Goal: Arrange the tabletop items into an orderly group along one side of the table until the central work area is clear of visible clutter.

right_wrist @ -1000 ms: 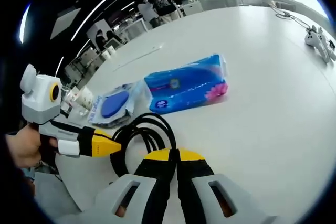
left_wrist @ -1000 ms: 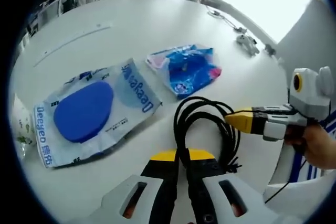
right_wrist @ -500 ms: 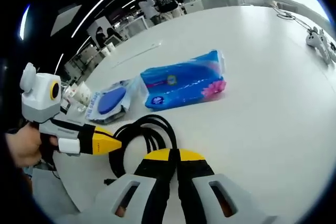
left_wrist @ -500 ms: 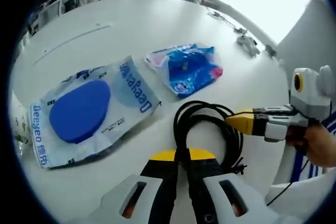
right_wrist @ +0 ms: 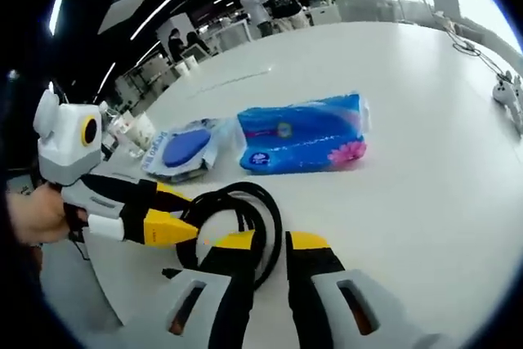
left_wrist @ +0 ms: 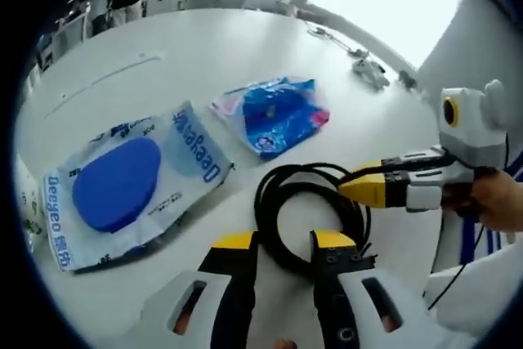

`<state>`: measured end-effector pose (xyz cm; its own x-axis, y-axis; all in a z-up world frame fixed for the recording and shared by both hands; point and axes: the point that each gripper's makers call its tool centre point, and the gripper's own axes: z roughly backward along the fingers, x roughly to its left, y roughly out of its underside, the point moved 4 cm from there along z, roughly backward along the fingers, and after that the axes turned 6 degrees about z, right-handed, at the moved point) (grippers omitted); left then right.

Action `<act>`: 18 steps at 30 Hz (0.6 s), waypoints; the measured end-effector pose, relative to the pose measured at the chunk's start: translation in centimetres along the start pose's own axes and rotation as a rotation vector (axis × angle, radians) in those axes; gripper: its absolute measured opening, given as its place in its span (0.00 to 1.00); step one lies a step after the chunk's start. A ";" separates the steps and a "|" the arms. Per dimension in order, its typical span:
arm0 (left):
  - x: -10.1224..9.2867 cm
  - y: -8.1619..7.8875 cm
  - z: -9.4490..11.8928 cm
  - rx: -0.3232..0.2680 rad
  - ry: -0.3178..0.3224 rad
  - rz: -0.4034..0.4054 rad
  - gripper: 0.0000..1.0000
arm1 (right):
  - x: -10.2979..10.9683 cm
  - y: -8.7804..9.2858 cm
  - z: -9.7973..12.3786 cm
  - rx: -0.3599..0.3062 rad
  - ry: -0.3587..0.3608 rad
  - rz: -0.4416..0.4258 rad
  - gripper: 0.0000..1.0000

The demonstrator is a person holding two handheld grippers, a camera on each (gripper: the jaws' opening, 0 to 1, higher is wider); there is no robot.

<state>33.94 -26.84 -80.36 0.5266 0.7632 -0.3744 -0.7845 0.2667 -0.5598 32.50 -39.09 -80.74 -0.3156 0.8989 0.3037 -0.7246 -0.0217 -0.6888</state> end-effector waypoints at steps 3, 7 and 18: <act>-0.1 -0.8 1.2 -0.040 0.032 -0.013 0.32 | 0.3 -1.1 0.8 -0.033 -0.007 0.033 0.20; -0.3 -1.8 3.4 -0.095 0.074 0.008 0.38 | 1.1 -3.2 2.2 -0.082 -0.043 0.048 0.22; 1.6 -3.5 13.1 -0.264 0.096 0.071 0.45 | 2.2 -8.6 9.0 -0.263 -0.040 0.016 0.25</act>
<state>33.25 -18.86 -69.30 0.5122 0.7118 -0.4806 -0.7148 0.0430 -0.6980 32.46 -40.90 -68.23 -0.3537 0.8810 0.3141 -0.5370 0.0836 -0.8394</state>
